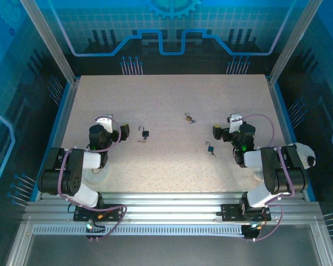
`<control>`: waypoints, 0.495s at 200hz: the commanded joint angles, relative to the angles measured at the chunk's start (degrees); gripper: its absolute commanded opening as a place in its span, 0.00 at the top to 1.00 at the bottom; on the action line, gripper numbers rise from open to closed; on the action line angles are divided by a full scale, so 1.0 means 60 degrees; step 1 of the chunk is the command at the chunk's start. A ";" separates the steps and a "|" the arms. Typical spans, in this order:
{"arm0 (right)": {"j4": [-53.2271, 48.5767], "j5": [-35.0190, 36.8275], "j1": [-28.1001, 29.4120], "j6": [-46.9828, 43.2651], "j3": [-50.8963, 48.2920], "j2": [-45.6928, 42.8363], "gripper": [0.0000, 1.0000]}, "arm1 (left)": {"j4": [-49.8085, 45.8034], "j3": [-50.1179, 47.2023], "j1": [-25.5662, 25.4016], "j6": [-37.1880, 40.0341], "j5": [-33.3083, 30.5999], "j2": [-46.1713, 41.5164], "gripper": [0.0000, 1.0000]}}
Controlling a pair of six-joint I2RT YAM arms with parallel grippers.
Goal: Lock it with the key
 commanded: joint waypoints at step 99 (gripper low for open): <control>-0.0194 0.0618 0.0263 -0.0155 0.0222 -0.0284 0.00 | 0.0067 0.0195 0.0053 0.0085 -0.0403 -0.0044 0.01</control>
